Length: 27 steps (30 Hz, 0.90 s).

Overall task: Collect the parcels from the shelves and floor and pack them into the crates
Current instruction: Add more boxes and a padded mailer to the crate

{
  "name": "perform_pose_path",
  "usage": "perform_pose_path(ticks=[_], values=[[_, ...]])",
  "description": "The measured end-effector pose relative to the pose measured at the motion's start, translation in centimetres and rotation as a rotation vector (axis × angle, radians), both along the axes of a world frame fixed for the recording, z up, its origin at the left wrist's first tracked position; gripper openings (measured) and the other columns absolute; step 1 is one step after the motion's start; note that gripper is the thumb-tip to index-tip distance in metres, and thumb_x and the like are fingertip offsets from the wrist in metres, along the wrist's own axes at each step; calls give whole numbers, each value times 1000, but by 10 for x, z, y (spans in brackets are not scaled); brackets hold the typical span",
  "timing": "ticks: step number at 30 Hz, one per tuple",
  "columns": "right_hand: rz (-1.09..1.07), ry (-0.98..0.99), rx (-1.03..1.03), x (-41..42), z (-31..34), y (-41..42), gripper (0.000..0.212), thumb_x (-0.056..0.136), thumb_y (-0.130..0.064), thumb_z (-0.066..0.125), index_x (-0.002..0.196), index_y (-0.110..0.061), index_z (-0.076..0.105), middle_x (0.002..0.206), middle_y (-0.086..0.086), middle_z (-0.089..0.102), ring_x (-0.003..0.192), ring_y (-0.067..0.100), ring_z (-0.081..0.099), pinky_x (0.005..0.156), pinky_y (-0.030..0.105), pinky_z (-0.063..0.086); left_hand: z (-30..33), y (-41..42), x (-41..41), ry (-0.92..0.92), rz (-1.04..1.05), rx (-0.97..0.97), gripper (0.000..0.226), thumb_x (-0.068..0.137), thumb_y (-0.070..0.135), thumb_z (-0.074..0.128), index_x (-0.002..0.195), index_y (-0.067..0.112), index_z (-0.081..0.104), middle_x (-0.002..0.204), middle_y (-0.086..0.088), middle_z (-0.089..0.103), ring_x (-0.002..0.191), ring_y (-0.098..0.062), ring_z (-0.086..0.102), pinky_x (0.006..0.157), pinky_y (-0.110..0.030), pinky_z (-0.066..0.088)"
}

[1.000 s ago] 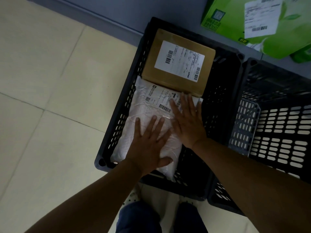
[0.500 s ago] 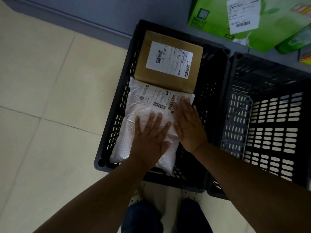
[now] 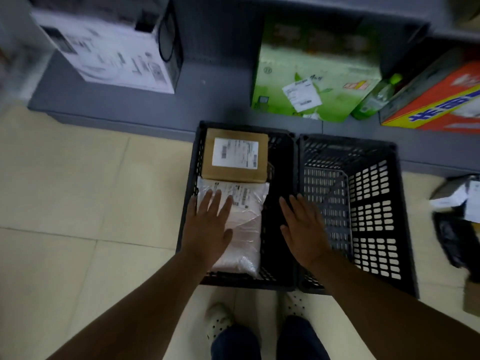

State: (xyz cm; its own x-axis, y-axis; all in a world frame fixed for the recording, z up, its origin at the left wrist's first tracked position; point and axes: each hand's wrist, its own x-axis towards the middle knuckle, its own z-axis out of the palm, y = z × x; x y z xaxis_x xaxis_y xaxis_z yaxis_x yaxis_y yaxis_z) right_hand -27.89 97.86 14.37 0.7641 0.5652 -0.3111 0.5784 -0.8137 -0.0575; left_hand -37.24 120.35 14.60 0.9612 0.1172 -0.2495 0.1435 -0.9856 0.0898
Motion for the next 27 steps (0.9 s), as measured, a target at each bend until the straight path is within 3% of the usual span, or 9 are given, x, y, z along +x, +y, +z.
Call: perform_pose_path(ticks=[3, 6, 12, 16, 21, 24, 27], values=[[-63, -54, 21, -6, 61, -13, 58, 92, -31, 53, 145, -13, 35, 145, 13, 42, 134, 31, 39, 111, 48, 27, 61, -3, 10, -68, 0, -98, 70, 89, 35, 56, 148, 19, 23, 153, -9, 28, 142, -28, 24, 114, -47, 16], [-134, -83, 106, -12, 121, -27, 56, 85, -25, 63, 138, -10, 47, 137, 13, 52, 125, 30, 50, 102, 47, 38, 120, -18, 17, -109, 8, -190, 66, 91, 30, 53, 148, 19, 22, 153, -5, 30, 141, -24, 26, 115, -40, 19], [-218, -94, 180, -29, 225, -82, 60, 81, -22, 67, 136, -9, 48, 138, 11, 51, 122, 29, 51, 102, 45, 39, 212, -78, 17, -130, 30, -290, 64, 94, 26, 48, 149, 22, 17, 154, 0, 26, 140, -16, 27, 115, -30, 22], [-295, -105, 237, -37, 272, -136, 69, 67, -12, 75, 132, -6, 52, 133, 16, 54, 116, 33, 56, 97, 48, 43, 252, -140, 8, -118, 24, -364, 64, 95, 23, 47, 149, 24, 14, 155, -2, 24, 139, -18, 28, 116, -29, 21], [-343, -151, 308, -49, 318, -228, 71, 66, -7, 73, 133, -5, 52, 133, 18, 53, 117, 33, 56, 97, 44, 43, 296, -234, 11, -129, -25, -374, 65, 92, 22, 47, 150, 25, 16, 155, -2, 24, 138, -20, 29, 114, -28, 25], [-369, -164, 304, -61, 341, -293, 71, 73, -8, 67, 140, -6, 42, 142, 17, 44, 126, 30, 48, 105, 40, 35, 322, -301, 14, -144, -78, -394, 65, 91, 24, 48, 149, 25, 19, 153, 1, 29, 135, -18, 32, 110, -24, 27], [-396, -129, 253, -75, 355, -364, 69, 90, -20, 46, 150, -15, 12, 156, 7, 15, 142, 19, 19, 114, 30, 10, 346, -375, 17, -128, -133, -431, 66, 91, 29, 50, 149, 23, 19, 153, -1, 30, 136, -18, 30, 110, -22, 25]])
